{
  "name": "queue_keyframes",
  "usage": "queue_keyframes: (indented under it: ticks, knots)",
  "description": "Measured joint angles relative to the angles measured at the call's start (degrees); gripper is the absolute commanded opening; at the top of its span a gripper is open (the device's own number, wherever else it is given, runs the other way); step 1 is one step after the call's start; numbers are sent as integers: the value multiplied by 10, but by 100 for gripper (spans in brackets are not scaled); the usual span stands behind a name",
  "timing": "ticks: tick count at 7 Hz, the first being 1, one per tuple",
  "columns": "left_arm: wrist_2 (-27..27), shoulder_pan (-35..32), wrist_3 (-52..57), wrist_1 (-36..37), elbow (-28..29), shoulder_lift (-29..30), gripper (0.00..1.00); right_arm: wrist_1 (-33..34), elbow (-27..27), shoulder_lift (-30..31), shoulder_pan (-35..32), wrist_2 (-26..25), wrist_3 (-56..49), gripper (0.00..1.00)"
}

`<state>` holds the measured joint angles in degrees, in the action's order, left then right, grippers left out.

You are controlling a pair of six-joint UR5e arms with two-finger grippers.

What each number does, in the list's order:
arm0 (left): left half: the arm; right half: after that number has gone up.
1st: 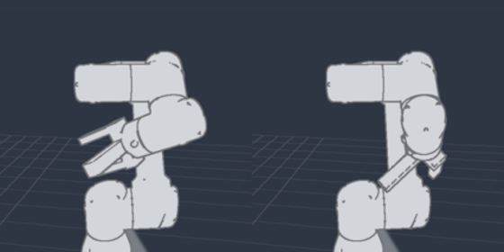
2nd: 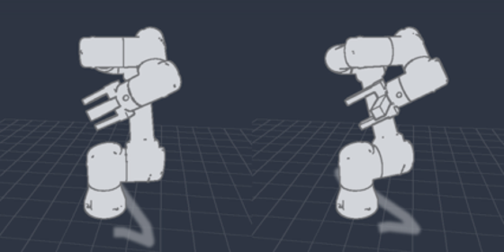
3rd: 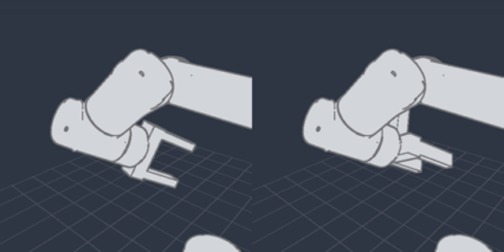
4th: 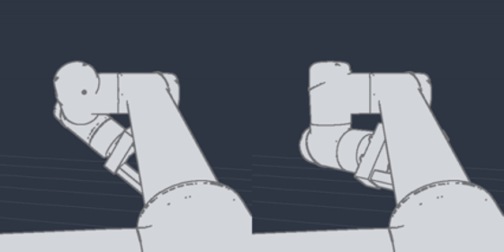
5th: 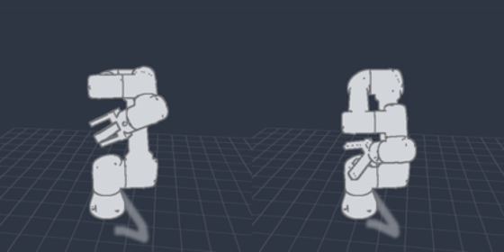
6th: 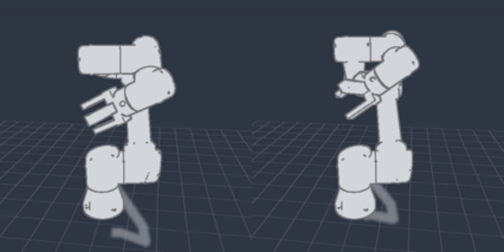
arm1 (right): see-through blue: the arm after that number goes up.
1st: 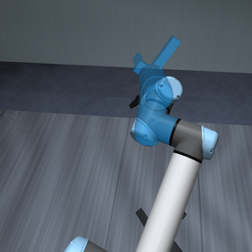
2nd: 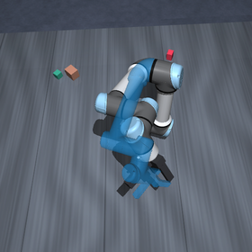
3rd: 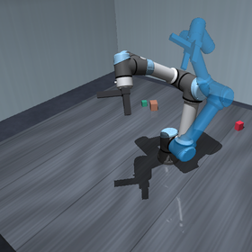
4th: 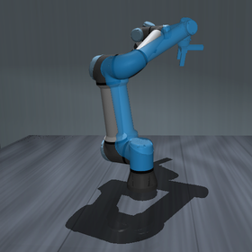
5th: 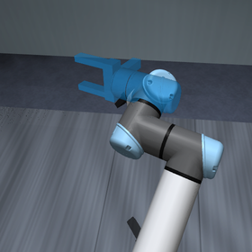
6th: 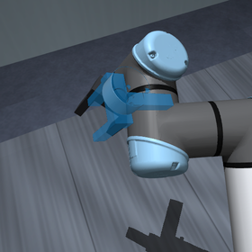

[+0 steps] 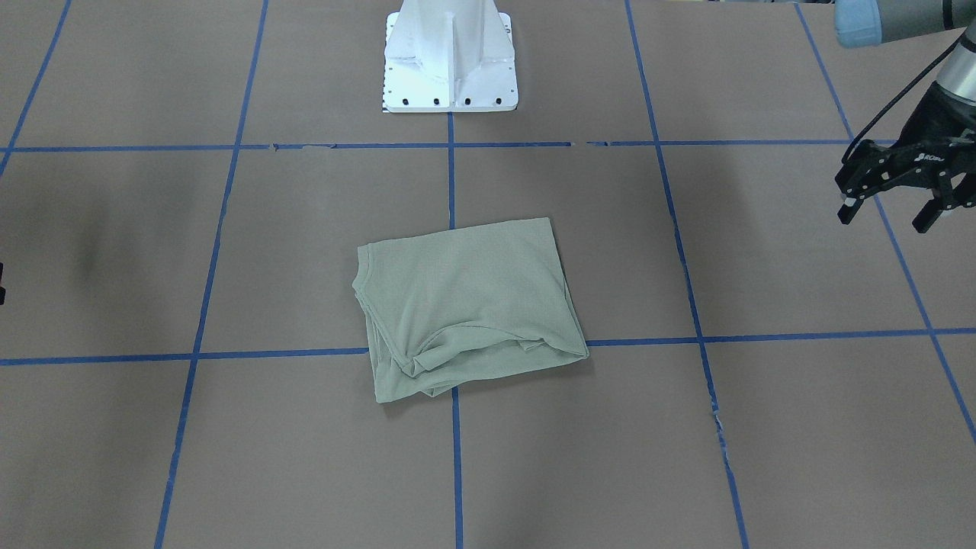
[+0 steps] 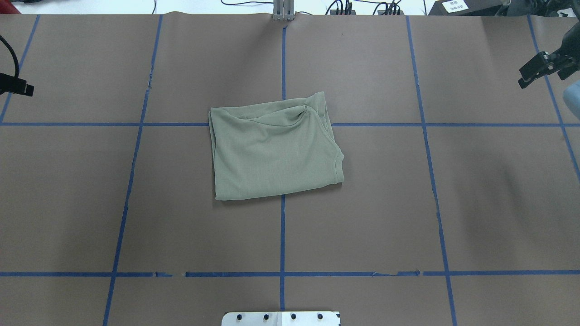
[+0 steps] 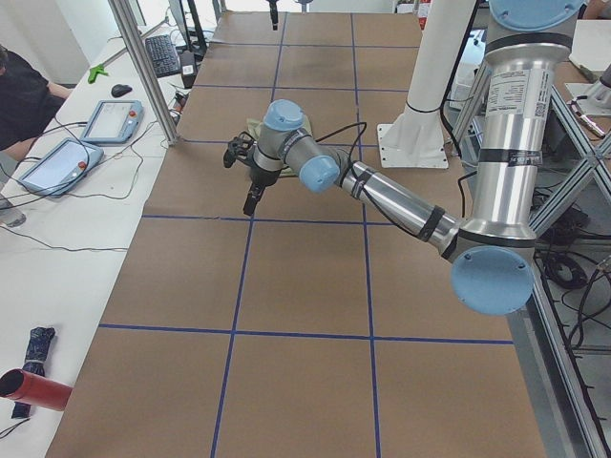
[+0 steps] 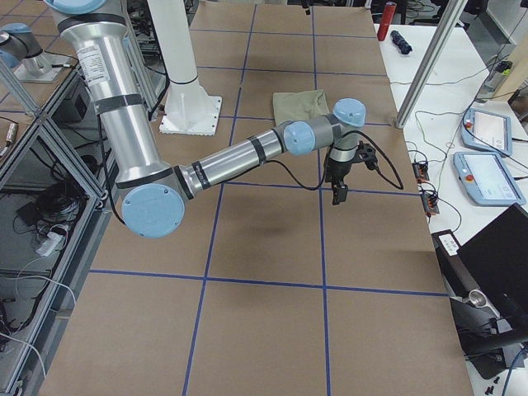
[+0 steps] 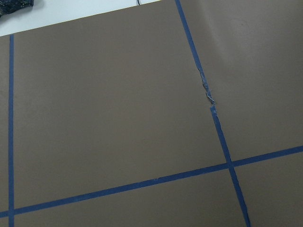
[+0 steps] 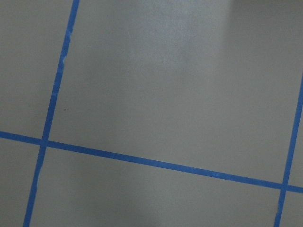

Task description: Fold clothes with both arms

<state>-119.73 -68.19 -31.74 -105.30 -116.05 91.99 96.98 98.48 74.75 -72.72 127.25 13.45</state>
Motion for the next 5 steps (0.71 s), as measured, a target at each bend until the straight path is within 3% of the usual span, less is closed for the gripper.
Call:
queue_keyframes:
  ticks: [2,5]
  knots:
    - [-6,-47,47,5,2,-25,100,-9,1,34,-27,9,-3,100]
    - [-9,-139,267,35,65,-47,100,-4,4,86,-97,43,-37,100]
